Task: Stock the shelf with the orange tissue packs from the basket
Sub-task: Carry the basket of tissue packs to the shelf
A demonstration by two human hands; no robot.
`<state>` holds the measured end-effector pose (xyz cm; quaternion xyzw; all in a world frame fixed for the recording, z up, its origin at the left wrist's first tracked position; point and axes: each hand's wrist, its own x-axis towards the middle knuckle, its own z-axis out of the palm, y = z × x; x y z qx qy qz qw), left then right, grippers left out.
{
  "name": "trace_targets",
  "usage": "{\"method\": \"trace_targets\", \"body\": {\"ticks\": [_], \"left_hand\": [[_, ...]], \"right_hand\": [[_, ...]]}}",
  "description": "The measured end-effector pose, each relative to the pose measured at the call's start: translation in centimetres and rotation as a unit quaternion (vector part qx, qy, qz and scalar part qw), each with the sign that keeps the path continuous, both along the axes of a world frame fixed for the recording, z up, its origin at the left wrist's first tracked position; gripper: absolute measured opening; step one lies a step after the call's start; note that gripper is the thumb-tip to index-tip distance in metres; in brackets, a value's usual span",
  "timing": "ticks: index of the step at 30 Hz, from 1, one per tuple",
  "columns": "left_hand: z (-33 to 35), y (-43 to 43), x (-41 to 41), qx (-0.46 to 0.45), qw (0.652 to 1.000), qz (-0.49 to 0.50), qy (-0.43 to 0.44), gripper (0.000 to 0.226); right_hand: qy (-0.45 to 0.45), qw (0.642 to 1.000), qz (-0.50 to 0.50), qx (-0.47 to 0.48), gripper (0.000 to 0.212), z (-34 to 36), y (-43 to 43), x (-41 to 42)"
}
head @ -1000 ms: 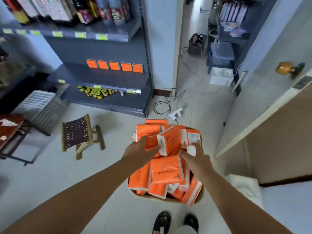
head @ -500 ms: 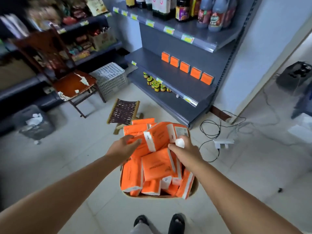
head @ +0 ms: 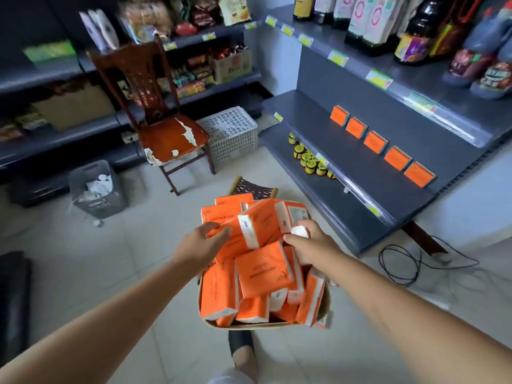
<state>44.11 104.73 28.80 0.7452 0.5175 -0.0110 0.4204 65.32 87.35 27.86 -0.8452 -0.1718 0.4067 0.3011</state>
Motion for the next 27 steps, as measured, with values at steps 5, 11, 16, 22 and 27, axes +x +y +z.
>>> {"method": "trace_targets", "body": {"ticks": [5, 11, 16, 22, 27], "left_hand": [[1.6, 10.2, 2.0, 0.008, 0.999, 0.012, -0.036, 0.083], [2.6, 19.7, 5.5, -0.006, 0.999, 0.021, -0.044, 0.058], [1.9, 27.5, 8.7, -0.013, 0.999, 0.020, -0.037, 0.055], [1.3, 36.8, 11.7, -0.018, 0.999, 0.030, 0.001, 0.054], [1.0, 43.7, 11.6, -0.032, 0.998, 0.057, 0.003, 0.053]], "right_hand": [[0.006, 0.999, -0.032, 0.040, 0.057, 1.6, 10.3, 2.5], [0.042, 0.996, -0.048, 0.070, 0.053, 2.8, 19.7, 5.6], [0.049, 0.995, -0.041, 0.071, 0.047, 2.2, 27.5, 9.3], [0.034, 0.997, -0.006, 0.065, 0.053, 0.7, 38.6, 13.9], [0.052, 0.998, -0.022, 0.038, 0.045, 1.7, 45.9, 14.1]]}}
